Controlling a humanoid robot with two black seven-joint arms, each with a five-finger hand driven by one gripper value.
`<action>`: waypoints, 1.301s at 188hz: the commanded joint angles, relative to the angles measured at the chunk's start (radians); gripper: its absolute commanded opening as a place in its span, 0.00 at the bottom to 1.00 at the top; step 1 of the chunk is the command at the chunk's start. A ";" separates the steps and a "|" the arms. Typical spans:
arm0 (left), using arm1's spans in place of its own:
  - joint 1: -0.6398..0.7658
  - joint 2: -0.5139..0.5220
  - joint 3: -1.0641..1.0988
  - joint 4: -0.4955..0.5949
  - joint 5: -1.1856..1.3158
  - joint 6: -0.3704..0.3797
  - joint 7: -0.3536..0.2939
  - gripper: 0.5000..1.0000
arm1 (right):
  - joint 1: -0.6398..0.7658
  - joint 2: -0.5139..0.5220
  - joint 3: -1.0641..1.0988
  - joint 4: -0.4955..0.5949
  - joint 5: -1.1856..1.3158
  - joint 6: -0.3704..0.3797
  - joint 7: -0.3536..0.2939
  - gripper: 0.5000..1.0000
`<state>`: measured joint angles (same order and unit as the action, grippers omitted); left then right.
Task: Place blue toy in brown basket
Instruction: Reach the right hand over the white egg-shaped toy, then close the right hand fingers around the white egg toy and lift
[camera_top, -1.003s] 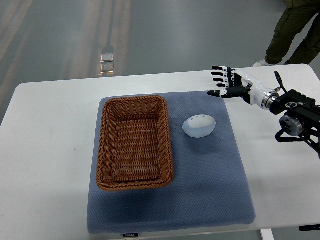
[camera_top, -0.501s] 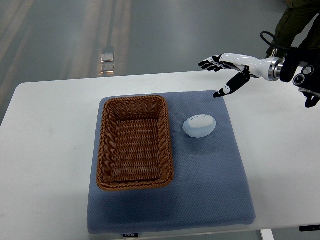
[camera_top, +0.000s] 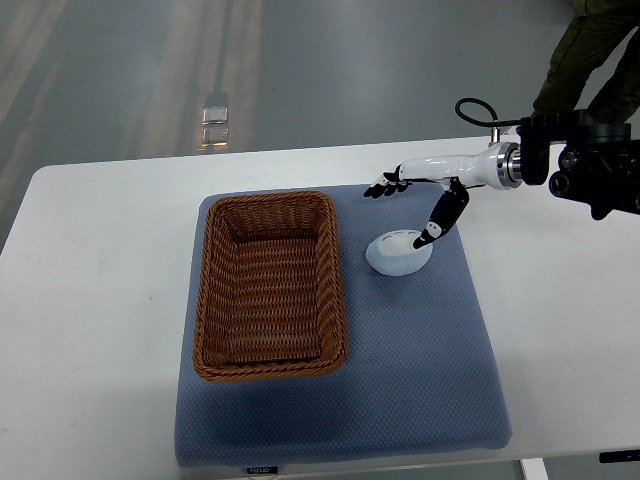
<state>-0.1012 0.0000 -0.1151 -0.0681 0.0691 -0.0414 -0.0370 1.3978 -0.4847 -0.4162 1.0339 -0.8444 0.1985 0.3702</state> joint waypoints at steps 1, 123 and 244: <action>-0.002 0.000 0.000 -0.001 0.000 0.000 0.000 1.00 | 0.000 0.028 -0.030 -0.001 -0.002 0.001 0.004 0.82; -0.003 0.000 0.003 -0.004 0.000 0.000 0.000 1.00 | -0.048 0.135 -0.104 -0.078 -0.081 -0.074 0.003 0.75; -0.003 0.000 0.000 -0.002 0.000 0.000 0.000 1.00 | 0.027 0.118 -0.093 -0.098 -0.113 -0.122 0.003 0.00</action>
<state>-0.1044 0.0000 -0.1150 -0.0718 0.0691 -0.0414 -0.0369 1.3729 -0.3699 -0.5159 0.9327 -0.9664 0.0857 0.3697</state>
